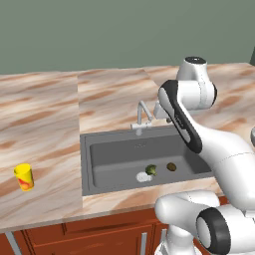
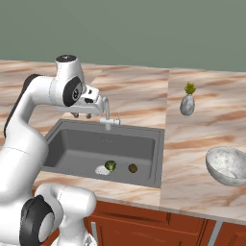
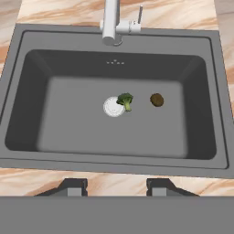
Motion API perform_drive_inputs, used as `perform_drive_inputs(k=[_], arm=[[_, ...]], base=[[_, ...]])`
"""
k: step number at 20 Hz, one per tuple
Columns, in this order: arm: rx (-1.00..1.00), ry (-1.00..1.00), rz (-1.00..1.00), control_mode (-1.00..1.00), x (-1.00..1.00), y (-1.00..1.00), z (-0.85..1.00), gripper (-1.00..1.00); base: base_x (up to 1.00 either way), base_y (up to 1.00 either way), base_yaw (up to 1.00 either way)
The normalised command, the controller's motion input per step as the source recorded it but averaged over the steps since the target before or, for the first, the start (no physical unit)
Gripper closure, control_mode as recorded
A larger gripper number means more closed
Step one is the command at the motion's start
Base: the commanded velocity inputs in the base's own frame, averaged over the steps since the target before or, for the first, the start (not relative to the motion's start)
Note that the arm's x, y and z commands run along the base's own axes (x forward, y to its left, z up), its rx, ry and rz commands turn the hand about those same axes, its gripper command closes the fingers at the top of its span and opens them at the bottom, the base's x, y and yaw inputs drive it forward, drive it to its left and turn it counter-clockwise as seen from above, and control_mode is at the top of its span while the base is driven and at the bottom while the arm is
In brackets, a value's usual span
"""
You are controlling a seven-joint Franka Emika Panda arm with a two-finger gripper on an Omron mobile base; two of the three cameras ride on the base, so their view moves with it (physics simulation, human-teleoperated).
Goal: Remove the kiwi and broccoli from the sink. Then move the bowl and cup from the counter to the sink for washing.
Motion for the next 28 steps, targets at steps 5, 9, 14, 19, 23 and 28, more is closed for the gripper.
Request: perform_drive_inputs(k=[5,9,14,19,23,28], arm=[[0.00,0.00,0.00,-1.00,-0.05,0.00,0.00,-1.00],[0.00,0.00,0.00,-1.00,-0.14,-0.03,0.00,-1.00],[0.00,0.00,0.00,-1.00,-0.12,-0.12,0.00,-1.00],[0.00,0.00,0.00,-1.00,-0.11,-0.13,0.00,-1.00],[0.02,-0.02,0.05,-1.00,-0.09,-0.11,0.00,-1.00],[0.00,-0.04,0.09,-1.00,-0.11,-0.13,0.00,-1.00]], base=[[0.00,0.00,0.00],[0.00,0.00,0.00],[0.00,0.00,0.00],[0.00,0.00,0.00],[0.00,0.00,0.00],[0.00,0.00,0.00]])
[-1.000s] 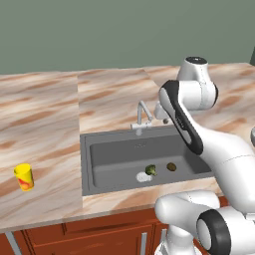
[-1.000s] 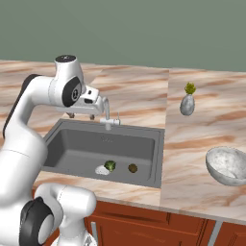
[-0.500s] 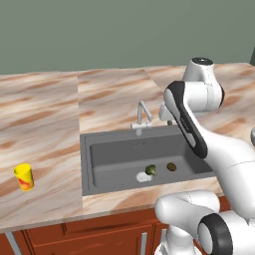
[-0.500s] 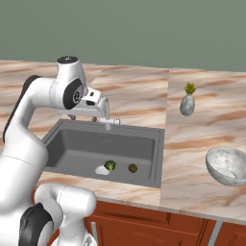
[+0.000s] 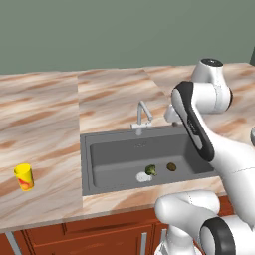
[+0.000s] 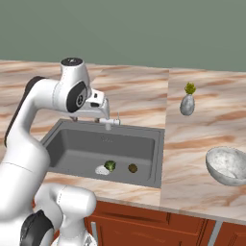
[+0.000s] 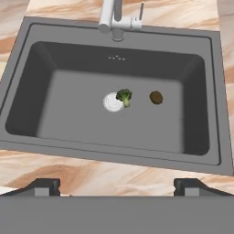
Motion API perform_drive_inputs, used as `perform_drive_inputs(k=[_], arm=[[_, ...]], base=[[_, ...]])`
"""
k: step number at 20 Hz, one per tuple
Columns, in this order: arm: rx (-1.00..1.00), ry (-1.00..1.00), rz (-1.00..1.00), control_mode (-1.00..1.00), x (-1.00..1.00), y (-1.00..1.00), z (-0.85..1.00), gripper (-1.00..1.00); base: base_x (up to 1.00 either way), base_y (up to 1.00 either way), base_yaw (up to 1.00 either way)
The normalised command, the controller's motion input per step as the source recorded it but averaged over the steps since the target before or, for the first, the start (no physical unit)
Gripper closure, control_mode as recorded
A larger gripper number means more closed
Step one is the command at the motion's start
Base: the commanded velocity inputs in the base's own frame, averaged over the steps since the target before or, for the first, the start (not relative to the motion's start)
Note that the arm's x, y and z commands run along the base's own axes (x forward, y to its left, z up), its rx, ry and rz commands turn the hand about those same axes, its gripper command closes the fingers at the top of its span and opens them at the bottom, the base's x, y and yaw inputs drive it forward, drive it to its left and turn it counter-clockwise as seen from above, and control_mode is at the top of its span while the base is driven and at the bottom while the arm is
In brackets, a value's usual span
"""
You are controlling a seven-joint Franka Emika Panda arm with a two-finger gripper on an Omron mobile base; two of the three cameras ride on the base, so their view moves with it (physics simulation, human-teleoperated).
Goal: Remove the kiwi and broccoli from the sink. Then move the bowl and cup from the counter to the sink for washing.
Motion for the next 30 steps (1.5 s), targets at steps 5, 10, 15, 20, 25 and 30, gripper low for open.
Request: perform_drive_inputs(k=[5,10,15,20,25,30], arm=[[0.05,-0.10,0.06,-1.00,-0.09,-0.19,0.00,-1.00],[0.06,-0.10,0.04,-1.00,-0.10,-0.21,0.00,-1.00],[0.04,-0.02,0.04,-1.00,-0.03,-0.21,0.00,-1.00],[0.00,0.00,0.06,-1.00,0.00,-0.18,-0.03,-1.00],[0.00,0.01,0.04,-1.00,0.00,-0.16,-0.07,-1.00],[0.00,0.00,0.02,-1.00,0.00,-0.14,-0.08,-1.00]], base=[[0.00,0.00,0.00],[0.00,0.00,0.00],[0.00,0.00,0.00],[0.00,0.00,0.00],[0.00,0.00,0.00],[0.00,0.00,0.00]])
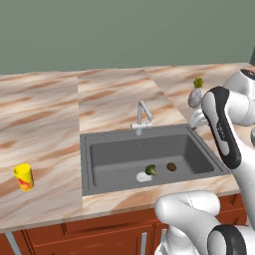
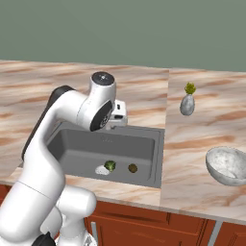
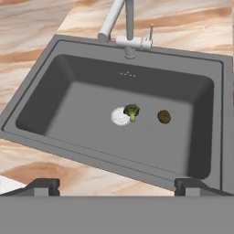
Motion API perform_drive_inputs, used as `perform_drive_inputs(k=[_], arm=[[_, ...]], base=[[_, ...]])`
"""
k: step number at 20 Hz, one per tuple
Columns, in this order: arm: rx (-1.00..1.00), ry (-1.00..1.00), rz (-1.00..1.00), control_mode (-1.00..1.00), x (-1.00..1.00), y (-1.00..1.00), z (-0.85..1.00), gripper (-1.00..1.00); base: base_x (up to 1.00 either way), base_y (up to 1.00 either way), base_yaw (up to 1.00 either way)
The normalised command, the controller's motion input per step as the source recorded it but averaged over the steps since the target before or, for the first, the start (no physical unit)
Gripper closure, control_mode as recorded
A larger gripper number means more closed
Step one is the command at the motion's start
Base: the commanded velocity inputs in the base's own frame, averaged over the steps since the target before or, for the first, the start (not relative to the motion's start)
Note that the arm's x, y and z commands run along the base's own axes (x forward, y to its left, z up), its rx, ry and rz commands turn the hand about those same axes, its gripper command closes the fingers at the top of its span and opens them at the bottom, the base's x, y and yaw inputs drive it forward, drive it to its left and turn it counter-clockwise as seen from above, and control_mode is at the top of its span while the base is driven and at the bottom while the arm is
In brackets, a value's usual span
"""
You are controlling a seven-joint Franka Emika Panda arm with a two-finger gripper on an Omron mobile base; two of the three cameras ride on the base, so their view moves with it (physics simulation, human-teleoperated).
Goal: Remove the kiwi and broccoli from the sink. Then move the bowl and cup from the counter to the sink for washing.
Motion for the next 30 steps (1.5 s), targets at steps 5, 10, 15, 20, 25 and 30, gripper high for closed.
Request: perform_drive_inputs(k=[5,10,15,20,25,30], arm=[[-0.01,0.00,0.01,-1.00,0.01,-0.12,-0.16,-1.00],[-0.05,0.05,0.00,-1.00,0.00,-0.10,-0.20,-1.00],[-0.08,0.07,0.00,-1.00,0.01,-0.06,-0.23,-1.00],[-0.06,0.13,0.01,-1.00,0.05,-0.04,-0.23,-1.00],[-0.01,0.07,0.02,-1.00,0.04,-0.09,-0.18,-1.00],[0.00,0.01,0.02,-1.00,0.09,-0.06,-0.17,-1.00]], base=[[0.00,0.00,0.00],[0.00,0.00,0.00],[0.00,0.00,0.00],[0.00,0.00,0.00],[0.00,0.00,0.00],[0.00,0.00,0.00]])
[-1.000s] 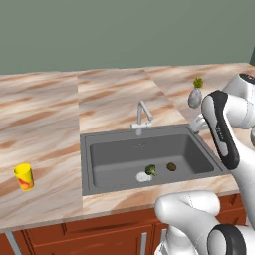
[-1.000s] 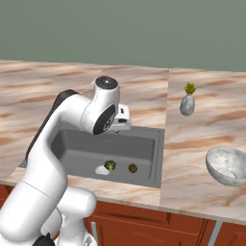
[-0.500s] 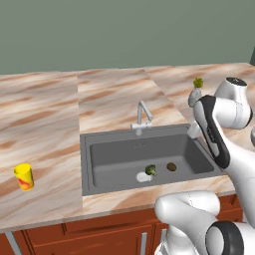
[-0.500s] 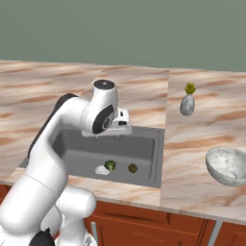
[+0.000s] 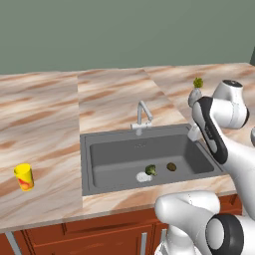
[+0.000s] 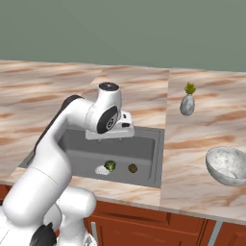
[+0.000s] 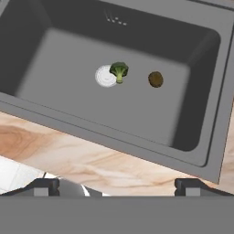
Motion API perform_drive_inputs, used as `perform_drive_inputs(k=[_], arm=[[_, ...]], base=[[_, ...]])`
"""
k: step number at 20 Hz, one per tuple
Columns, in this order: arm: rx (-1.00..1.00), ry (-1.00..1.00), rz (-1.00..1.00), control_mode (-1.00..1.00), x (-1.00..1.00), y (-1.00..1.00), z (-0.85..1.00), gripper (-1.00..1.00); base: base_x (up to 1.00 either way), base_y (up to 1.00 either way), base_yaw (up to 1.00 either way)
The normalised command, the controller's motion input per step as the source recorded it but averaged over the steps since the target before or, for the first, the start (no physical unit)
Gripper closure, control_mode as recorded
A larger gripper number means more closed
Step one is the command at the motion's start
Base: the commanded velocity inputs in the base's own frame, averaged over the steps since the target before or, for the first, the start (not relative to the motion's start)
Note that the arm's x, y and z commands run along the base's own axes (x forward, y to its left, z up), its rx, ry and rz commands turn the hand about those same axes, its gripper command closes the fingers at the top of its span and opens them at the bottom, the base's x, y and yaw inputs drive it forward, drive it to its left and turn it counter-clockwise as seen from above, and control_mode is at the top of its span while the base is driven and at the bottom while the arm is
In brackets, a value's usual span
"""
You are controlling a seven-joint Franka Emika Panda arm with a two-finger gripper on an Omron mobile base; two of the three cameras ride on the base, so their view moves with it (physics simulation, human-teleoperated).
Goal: Remove the kiwi and broccoli from the sink. Then move the bowl and cup from the counter to the sink for washing.
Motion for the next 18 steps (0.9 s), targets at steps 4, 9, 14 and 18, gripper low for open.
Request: perform_drive_inputs(k=[4,9,14,18], arm=[[0.00,0.00,0.02,-1.00,0.10,-0.03,-0.17,-1.00],[0.00,-0.02,0.00,-1.00,0.08,-0.01,-0.17,-1.00],[-0.01,0.00,0.00,-1.00,0.09,-0.01,-0.18,-1.00],[-0.07,0.00,0.00,-1.00,0.13,0.00,-0.17,-1.00]], base=[[0.00,0.00,0.00],[0.00,0.00,0.00],[0.00,0.00,0.00],[0.00,0.00,0.00]])
